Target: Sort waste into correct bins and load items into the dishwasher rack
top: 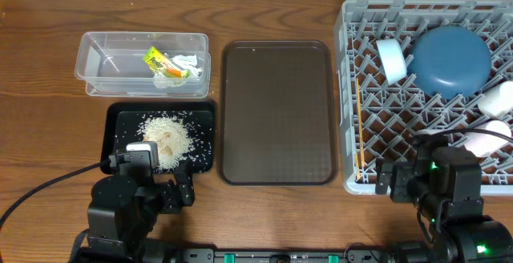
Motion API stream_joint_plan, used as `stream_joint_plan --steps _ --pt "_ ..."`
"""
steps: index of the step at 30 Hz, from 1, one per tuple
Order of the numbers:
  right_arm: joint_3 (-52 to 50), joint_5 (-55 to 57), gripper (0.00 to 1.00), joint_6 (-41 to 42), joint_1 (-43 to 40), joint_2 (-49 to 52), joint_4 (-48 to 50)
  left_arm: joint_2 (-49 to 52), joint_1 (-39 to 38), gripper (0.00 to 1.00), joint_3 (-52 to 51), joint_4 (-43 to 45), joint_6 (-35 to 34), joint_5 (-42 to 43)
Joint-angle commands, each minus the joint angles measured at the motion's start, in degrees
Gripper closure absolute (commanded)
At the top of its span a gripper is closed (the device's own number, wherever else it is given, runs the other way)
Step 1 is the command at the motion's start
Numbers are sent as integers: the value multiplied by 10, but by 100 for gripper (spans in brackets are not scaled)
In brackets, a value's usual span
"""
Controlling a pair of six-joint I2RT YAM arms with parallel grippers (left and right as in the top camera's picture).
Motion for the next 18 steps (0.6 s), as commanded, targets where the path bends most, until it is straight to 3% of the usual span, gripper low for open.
stream_joint_plan --steps 1,13,18 --pt "-5 8 1 8 8 -1 -9 -1 1 10 -3 -1 3 -7" --pt "-12 8 1 3 1 -31 -15 -1 1 9 -3 -1 3 -7" --pt "-76 21 1 -25 0 -107 99 -1 1 9 -3 -1 3 -7"
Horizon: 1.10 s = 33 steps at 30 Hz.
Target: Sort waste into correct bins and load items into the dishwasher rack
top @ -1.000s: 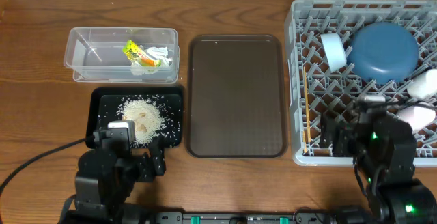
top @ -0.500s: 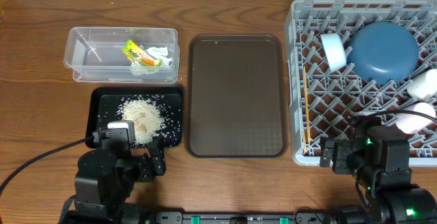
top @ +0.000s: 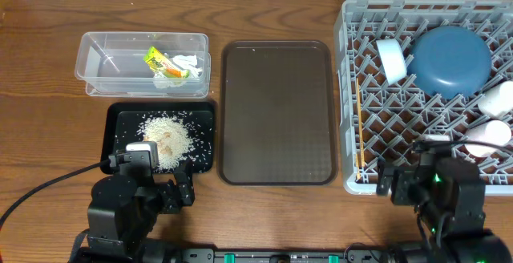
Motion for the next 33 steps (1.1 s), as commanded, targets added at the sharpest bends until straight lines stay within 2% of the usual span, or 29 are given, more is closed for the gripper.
stream_joint_plan --steps 1,9,15,16,20,33 --pt "-56 14 1 -30 0 -61 70 -1 1 9 -3 -1 3 -5" --pt "-292 14 1 -37 -29 -236 400 -1 1 9 -3 -1 3 -5" --pt "-396 14 1 -36 -52 -291 544 -1 1 9 -3 -1 3 -5" --pt "-409 14 1 -36 -52 -292 554 -1 1 9 -3 -1 3 -5" --pt "-406 6 1 -36 -52 -292 489 -1 1 9 -3 -1 3 -5" --pt "-407 -3 1 -36 -52 -291 492 -1 1 9 -3 -1 3 -5"
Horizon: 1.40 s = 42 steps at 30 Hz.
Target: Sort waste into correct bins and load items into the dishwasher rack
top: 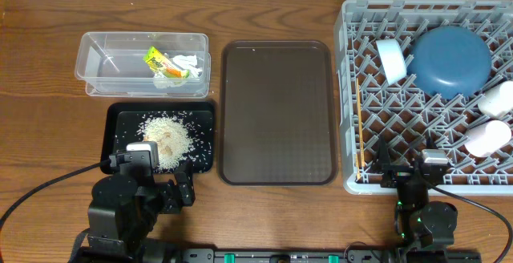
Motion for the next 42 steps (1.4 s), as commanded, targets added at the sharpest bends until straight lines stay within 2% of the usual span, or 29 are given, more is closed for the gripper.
stream_joint_plan --steps 1,25,29,33,42 --pt "-1 -5 1 -7 -5 -3 -3 -2 1 9 -2 0 3 -5" --pt "-1 -5 1 -7 -5 -3 -3 -3 1 9 -3 -1 4 -5" --pt "-1 -5 1 -7 -5 -3 -3 -15 6 9 -15 -6 17 -38" --pt "-1 -5 1 -7 -5 -3 -3 -61 38 9 -77 44 17 -57" --pt "-1 -5 1 -7 -5 -3 -3 -237 74 9 -306 265 16 -56"
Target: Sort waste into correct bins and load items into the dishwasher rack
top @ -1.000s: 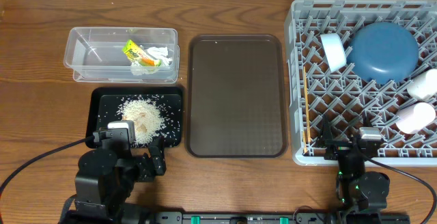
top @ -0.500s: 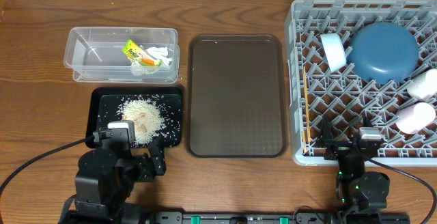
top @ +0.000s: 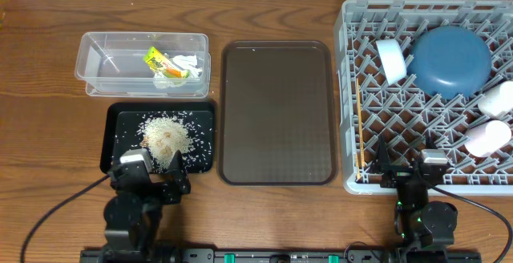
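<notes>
The grey dishwasher rack (top: 377,22) on the right holds a blue bowl (top: 450,58), a white cup (top: 391,60), two more white cups (top: 487,138) at its right side and a thin wooden stick (top: 360,139). A clear plastic bin (top: 100,66) at the back left contains wrappers (top: 164,62). In front of it a black tray (top: 204,135) carries spilled rice (top: 167,135). My left gripper (top: 152,176) sits folded back at the tray's front edge. My right gripper (top: 407,173) rests at the rack's front edge. Nothing shows in either gripper.
An empty brown serving tray (top: 276,111) lies in the middle between the black tray and the rack. Cables run from both arm bases along the table's front edge.
My left arm has drawn back toward the front edge and now looks smaller, which uncovers more of the rice pile. The right arm and all objects stay where they were.
At first my right arm reached over the rack's front right corner beside a white cup. It then stood slightly back, and later folded at the front edge with the cup lying in the rack. Now the left arm has folded back too.
</notes>
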Motion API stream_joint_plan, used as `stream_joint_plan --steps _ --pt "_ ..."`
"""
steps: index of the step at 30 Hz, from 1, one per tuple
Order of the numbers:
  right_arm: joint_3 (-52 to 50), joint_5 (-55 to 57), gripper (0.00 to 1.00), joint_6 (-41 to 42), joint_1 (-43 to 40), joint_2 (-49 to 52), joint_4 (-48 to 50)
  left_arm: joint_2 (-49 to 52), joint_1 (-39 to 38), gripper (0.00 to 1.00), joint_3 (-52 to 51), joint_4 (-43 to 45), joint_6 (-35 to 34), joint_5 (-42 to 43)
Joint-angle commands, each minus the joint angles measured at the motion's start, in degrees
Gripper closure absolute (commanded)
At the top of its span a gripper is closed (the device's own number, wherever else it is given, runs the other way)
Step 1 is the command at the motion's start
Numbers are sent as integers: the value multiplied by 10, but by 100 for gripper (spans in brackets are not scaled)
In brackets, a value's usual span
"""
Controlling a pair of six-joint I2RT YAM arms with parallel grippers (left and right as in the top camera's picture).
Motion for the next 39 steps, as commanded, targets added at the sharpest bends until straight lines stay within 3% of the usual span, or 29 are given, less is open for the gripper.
stream_joint_plan --steps 1,7,39 --pt "-1 -2 1 -7 -5 -3 -2 -43 7 9 -64 66 5 -9" --pt "-1 -2 1 -7 -5 -3 -2 -43 7 9 -173 272 5 -12" --pt "-1 -2 1 -7 -5 -3 -2 -42 7 9 -176 258 3 -3"
